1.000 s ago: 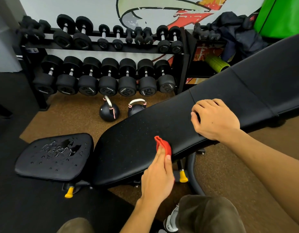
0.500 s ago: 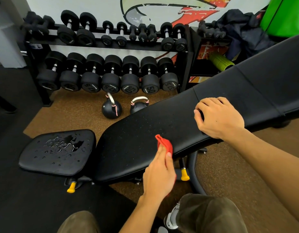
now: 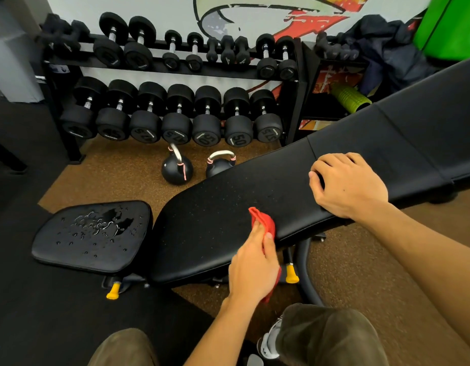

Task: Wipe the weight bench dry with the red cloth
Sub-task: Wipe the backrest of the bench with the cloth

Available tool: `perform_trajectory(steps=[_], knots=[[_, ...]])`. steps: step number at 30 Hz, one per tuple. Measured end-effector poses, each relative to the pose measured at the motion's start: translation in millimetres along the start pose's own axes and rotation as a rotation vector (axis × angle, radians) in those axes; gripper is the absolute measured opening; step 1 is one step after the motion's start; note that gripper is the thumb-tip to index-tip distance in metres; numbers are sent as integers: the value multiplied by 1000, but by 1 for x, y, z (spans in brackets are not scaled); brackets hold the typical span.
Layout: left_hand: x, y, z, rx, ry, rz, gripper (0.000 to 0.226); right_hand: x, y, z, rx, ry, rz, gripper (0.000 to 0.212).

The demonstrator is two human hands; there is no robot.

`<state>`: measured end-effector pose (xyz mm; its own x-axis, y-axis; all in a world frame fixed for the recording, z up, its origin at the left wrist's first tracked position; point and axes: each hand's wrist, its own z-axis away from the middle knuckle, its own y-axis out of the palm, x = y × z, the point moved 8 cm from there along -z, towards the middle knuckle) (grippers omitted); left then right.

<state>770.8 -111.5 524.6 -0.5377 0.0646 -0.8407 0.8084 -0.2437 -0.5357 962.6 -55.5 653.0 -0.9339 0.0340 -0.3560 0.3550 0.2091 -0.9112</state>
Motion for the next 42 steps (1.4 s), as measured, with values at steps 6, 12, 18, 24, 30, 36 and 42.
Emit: perform_trajectory(steps=[6,12,18,24,30,36,42], knots=[[25,-10,-7,-40,-223,53,38,0,0,-1,-2,-4,-4,39],[-41,6,-12,76,14,-27,44,0,-1,-1,3,1,4,39],[30,-16,-26,38,-164,-99,45,1,-1,0,18,-5,1,40],[4,-13,-31,76,-99,-110,39,0,0,-1,17,-2,5,41],[-17,-3,-39,174,31,-155,36,0,2,-2,10,-2,10,52],[27,-22,-55,96,-150,-193,37,1,1,-2,15,-7,27,51],[-37,-1,-44,196,147,-149,32,2,0,-2,20,-6,34,47]])
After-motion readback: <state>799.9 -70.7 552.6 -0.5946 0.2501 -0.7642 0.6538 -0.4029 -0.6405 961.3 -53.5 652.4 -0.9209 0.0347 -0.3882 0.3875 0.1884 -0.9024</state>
